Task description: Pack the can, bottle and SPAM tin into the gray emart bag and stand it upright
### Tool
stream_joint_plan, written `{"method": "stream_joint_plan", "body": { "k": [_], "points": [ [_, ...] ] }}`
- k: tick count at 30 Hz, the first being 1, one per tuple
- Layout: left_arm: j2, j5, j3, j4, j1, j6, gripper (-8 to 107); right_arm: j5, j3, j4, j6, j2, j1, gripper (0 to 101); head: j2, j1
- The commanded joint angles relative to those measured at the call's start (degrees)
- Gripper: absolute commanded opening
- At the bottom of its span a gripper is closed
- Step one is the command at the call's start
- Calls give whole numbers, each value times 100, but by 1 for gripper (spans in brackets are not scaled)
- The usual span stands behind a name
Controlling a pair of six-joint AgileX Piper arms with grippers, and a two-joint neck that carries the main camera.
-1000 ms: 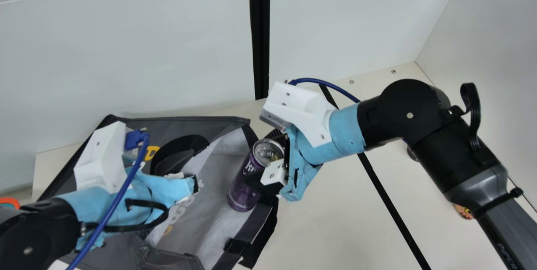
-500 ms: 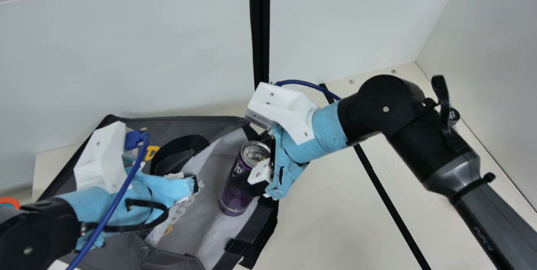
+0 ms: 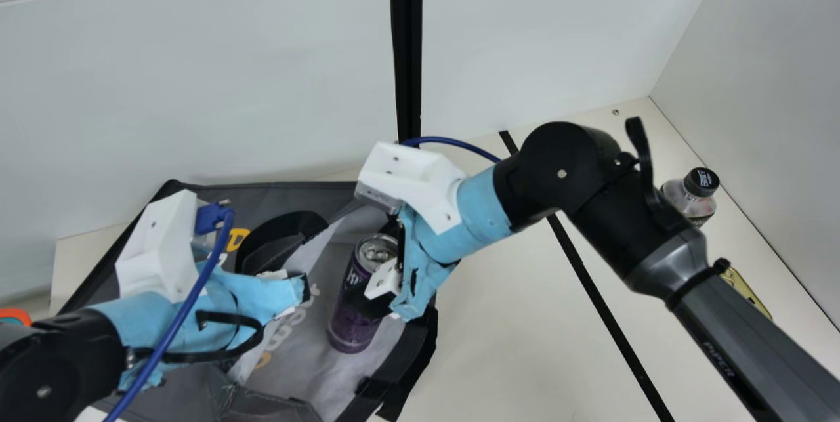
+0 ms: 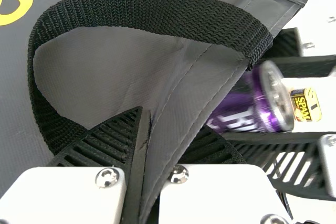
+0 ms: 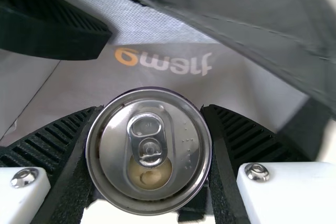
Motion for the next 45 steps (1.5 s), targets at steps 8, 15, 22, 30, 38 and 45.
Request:
{"method": "stream_joint_plan", "body": {
  "k": [8,15,22,30,38,45],
  "points": [
    [0,0,0,0,0,0,-8,-287,114,-43,85,191,334,0,-5,-139],
    [0,0,0,0,0,0,-8,-445,119,-72,101,365,506,0,-5,-139],
    [0,0,0,0,0,0,-8,-542,121,-81,74,497,602,0,-5,-139],
    [0,0,0,0,0,0,-8,-591,103,-41,6,595,611,10,-5,-139],
    [0,0,0,0,0,0,-8,-583,47,30,-72,637,572,37,-5,-139],
    [0,0,0,0,0,0,-8,-554,-15,86,-127,664,531,60,-5,-139]
  ]
}}
